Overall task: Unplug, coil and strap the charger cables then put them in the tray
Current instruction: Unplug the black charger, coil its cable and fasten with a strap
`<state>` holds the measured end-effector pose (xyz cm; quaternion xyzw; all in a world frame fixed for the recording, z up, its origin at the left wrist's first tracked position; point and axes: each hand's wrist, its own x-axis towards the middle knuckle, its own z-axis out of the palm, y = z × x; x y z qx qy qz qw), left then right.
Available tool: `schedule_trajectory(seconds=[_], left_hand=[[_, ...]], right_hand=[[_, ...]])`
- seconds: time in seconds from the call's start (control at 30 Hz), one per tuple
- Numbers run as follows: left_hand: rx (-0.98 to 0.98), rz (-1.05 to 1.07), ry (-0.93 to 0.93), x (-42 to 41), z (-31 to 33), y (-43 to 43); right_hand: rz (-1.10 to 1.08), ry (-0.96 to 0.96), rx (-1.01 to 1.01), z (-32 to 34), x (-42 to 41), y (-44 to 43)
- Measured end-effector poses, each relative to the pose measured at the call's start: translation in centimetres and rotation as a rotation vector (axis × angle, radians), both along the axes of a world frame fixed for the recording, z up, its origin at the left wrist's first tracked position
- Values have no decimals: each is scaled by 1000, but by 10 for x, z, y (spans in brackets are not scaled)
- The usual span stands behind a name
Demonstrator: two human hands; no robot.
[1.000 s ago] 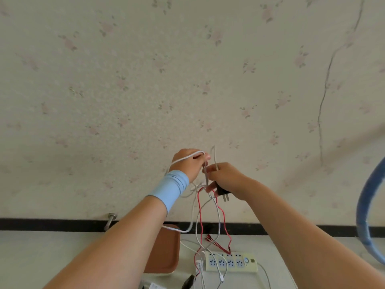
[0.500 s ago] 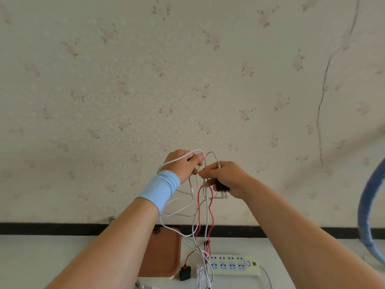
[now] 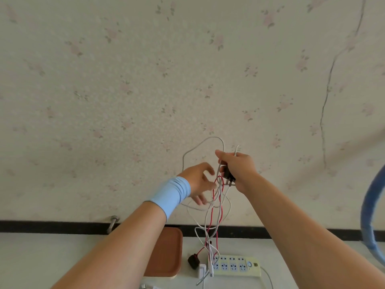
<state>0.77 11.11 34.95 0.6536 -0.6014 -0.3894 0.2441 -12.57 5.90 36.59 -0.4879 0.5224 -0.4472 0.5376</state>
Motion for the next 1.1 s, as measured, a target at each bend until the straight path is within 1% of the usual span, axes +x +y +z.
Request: schedule_trajectory(seconds=[0.07, 0.1, 0.17, 0.2, 0.23, 0.3, 0.37, 0.4, 0.47, 0.5, 0.6, 0.67, 0.7, 0.8, 0.87, 0.93, 1.0, 1.03, 1.1], left_hand=[[-167, -23, -128, 0, 3, -1], [-220, -11, -170, 0, 4, -2], [-282, 50, -222, 3, 4, -5], [-289, 75, -225, 5, 2, -6], [-293, 95, -191, 6, 0, -7], [-322, 140, -103, 9, -2, -8], [-351, 191, -81, 12, -2, -9], [-357, 218, -82, 13, -1, -9], [-352, 260, -59, 17, -1, -10], [-346, 273, -20, 18, 0, -11], [-328, 370, 182, 22, 4, -13], [-295, 441, 296, 25, 7, -12], [-288, 453, 310, 27, 7, -12], [-369, 463, 200, 27, 6, -14], [-423, 446, 211, 25, 9, -13], [-359, 315, 259, 21, 12, -9], [-272, 170, 230, 16, 12, -4], [-281, 152, 204, 14, 11, -4], [-382, 239, 187, 13, 11, -5]], right_hand=[[37, -31, 23, 0, -1, 1], [70, -66, 37, 1, -1, 1], [154, -94, 44, 1, -2, 2], [198, -54, 28, 1, -4, 3], [244, 21, -1, 1, -6, 3], [342, 245, -78, -4, -11, 3], [399, 453, -134, -10, -14, 2], [410, 506, -150, -12, -15, 1], [432, 554, -187, -14, -17, -1], [456, 585, -206, -14, -18, -3], [575, 715, -202, -14, -21, -4], [610, 776, -182, -16, -21, -3], [605, 808, -178, -17, -21, -4], [566, 898, -178, -16, -21, -6], [526, 879, -199, -14, -19, -5], [444, 793, -284, -10, -13, -1], [405, 646, -284, -5, -6, 4], [422, 590, -246, -3, -3, 6], [496, 569, -191, -2, -3, 7]])
